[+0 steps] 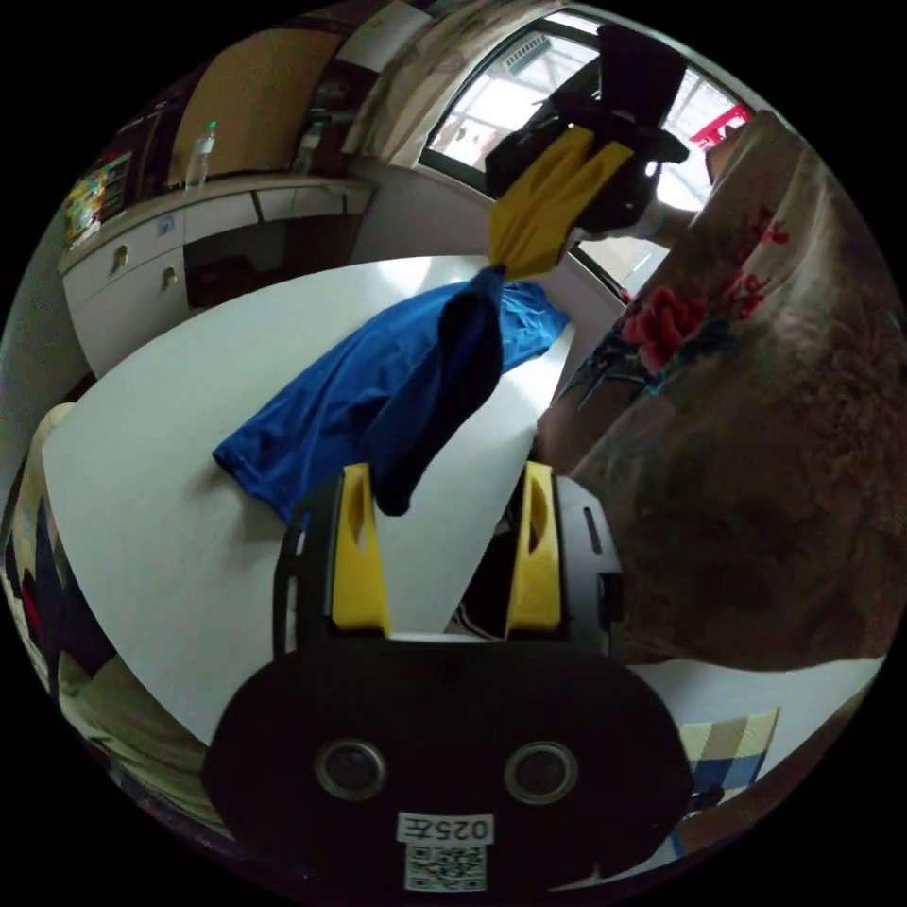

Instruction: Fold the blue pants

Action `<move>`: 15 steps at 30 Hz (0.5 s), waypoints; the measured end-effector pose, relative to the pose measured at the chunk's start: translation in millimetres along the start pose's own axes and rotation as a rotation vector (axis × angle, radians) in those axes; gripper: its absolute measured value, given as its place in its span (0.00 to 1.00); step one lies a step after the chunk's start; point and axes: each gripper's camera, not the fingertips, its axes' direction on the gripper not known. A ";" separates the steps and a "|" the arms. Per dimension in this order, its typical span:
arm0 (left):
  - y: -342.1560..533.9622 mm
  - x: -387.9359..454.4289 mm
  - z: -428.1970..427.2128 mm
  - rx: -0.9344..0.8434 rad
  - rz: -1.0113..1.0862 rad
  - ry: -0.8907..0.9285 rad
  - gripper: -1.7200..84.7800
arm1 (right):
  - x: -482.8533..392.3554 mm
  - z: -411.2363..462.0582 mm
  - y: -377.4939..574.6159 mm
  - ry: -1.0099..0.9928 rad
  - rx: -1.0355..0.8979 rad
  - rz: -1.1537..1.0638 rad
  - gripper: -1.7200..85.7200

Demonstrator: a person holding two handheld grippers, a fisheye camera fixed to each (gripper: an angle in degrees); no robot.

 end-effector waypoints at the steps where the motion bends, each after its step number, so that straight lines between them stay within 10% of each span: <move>1: -1.7 -0.7 0.7 0.002 -0.014 -0.013 0.15 | 0.9 -1.6 -1.0 -0.005 0.001 -0.002 0.01; 15: -36.7 -117.2 12.0 -0.197 -0.624 0.242 0.01 | 105.9 72.3 -76.0 -0.035 -0.202 -0.033 0.01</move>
